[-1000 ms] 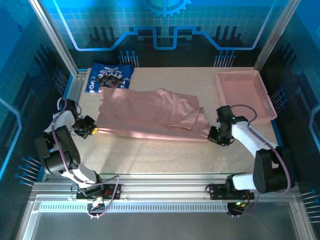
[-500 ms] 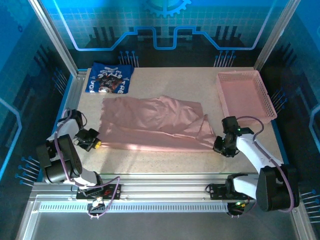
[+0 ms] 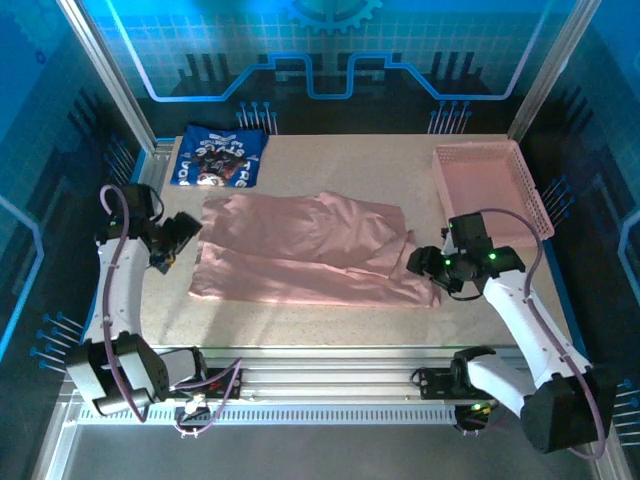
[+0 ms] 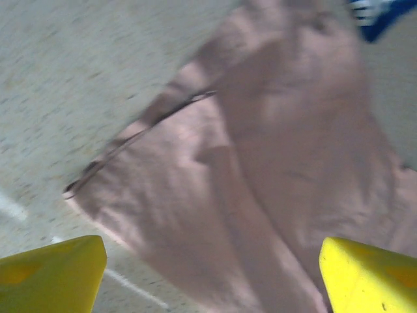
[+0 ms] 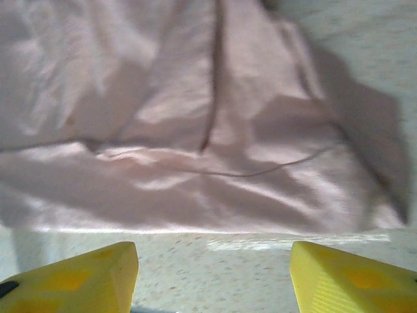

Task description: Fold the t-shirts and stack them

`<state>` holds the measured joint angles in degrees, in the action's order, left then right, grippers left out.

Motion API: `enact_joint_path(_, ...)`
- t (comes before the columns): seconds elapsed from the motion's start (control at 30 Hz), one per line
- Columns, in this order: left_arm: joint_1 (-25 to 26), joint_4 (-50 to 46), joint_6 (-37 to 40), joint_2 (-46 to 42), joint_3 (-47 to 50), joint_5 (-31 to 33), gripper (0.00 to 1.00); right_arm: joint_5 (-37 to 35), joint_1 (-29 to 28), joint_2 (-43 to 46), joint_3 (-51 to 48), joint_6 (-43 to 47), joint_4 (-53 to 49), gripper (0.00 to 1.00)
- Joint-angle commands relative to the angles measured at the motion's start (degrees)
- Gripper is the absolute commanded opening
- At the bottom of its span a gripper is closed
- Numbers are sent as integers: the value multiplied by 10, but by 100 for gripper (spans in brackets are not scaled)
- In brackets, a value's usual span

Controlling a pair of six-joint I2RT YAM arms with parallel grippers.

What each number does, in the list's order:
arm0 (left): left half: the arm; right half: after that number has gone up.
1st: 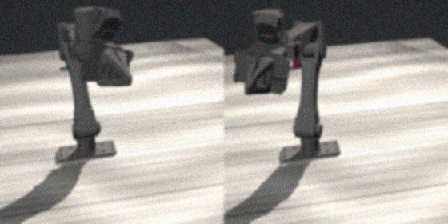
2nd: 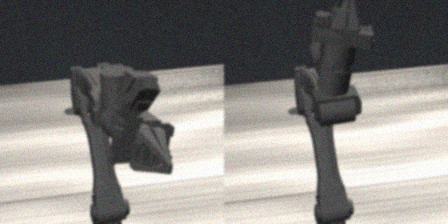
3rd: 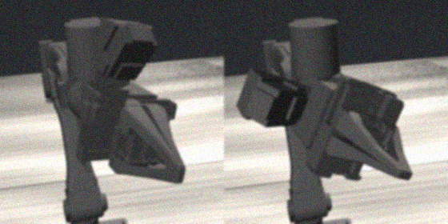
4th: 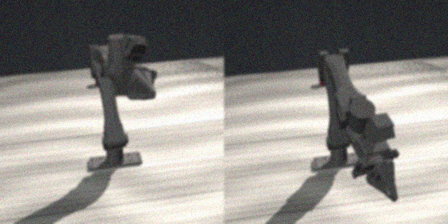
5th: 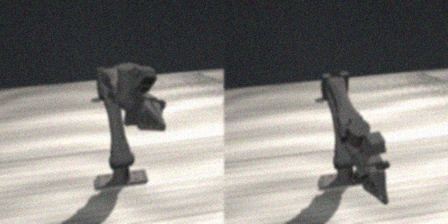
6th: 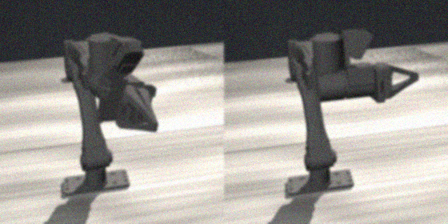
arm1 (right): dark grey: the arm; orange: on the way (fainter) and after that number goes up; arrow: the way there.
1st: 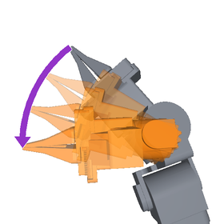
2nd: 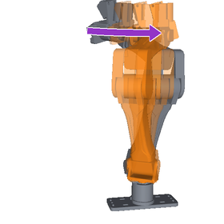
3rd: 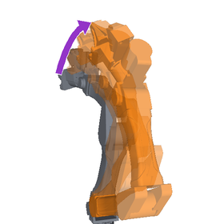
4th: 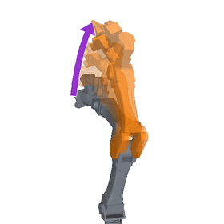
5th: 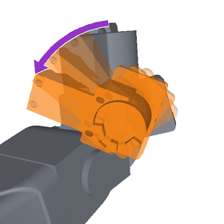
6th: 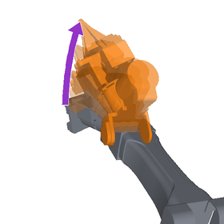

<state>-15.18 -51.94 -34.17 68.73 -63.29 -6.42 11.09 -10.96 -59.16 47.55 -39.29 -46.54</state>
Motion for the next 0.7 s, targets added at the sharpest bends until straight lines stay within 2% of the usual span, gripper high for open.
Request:
enact_joint_path(0.0,52,-19,-3,-14,-13,8,87,39,-42,-43,12,-15,7,63)
enact_joint_path(0.13,93,24,-18,-22,16,-14,87,35,-75,-95,-4,-37,62,60)
enact_joint_path(0.3,167,91,-13,-55,63,-13,88,38,-82,-147,-26,-62,131,56)
enact_joint_path(0.43,225,138,2,-85,89,-7,89,37,-83,-191,-23,-66,153,53)
enact_joint_path(0.67,291,176,8,-143,126,8,91,37,-84,-260,-8,-69,172,50)
